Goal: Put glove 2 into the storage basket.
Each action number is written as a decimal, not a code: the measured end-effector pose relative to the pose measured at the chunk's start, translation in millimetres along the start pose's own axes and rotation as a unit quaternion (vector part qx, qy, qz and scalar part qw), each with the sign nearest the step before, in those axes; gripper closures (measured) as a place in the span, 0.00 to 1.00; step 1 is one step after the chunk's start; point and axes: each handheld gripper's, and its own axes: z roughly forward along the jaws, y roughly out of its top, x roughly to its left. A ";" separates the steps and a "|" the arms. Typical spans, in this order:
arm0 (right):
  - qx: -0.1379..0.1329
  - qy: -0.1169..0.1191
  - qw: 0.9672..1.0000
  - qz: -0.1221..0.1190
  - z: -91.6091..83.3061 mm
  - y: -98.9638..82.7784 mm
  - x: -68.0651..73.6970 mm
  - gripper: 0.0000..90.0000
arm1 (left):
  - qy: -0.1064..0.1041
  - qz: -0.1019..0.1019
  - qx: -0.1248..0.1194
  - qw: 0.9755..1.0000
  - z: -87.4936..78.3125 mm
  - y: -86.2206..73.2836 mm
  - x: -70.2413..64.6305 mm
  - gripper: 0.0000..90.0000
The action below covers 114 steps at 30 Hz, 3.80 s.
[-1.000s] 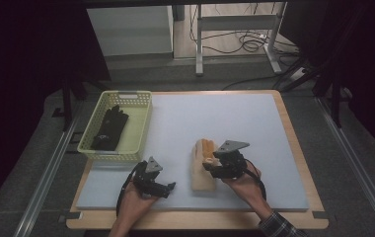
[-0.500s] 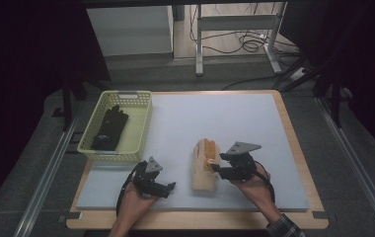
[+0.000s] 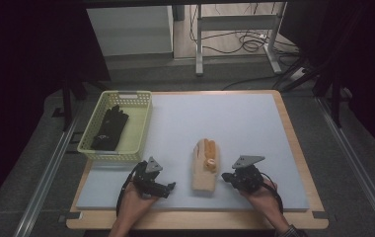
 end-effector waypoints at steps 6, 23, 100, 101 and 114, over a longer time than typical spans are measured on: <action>0.001 0.012 1.000 -0.009 6.6 -1.7 5.7 0.98 | 0.000 0.000 0.000 1.000 0.0 0.0 0.0 0.02; -0.004 0.023 0.999 -0.023 21.9 5.5 20.4 0.98 | 0.000 0.000 0.000 1.000 0.0 0.0 -0.1 0.02; -0.015 -0.118 0.992 0.047 -2.5 -2.8 -38.1 0.14 | -0.002 0.001 0.006 1.000 -12.0 -12.7 14.6 0.02; -0.011 -0.123 0.991 0.048 -3.1 -4.8 -39.3 0.13 | -0.002 0.001 0.006 1.000 -12.0 -12.7 14.6 0.02; -0.003 -0.131 0.989 0.069 -1.7 -20.8 -49.5 0.05 | -0.001 0.001 0.004 1.000 -11.8 -12.7 14.0 0.02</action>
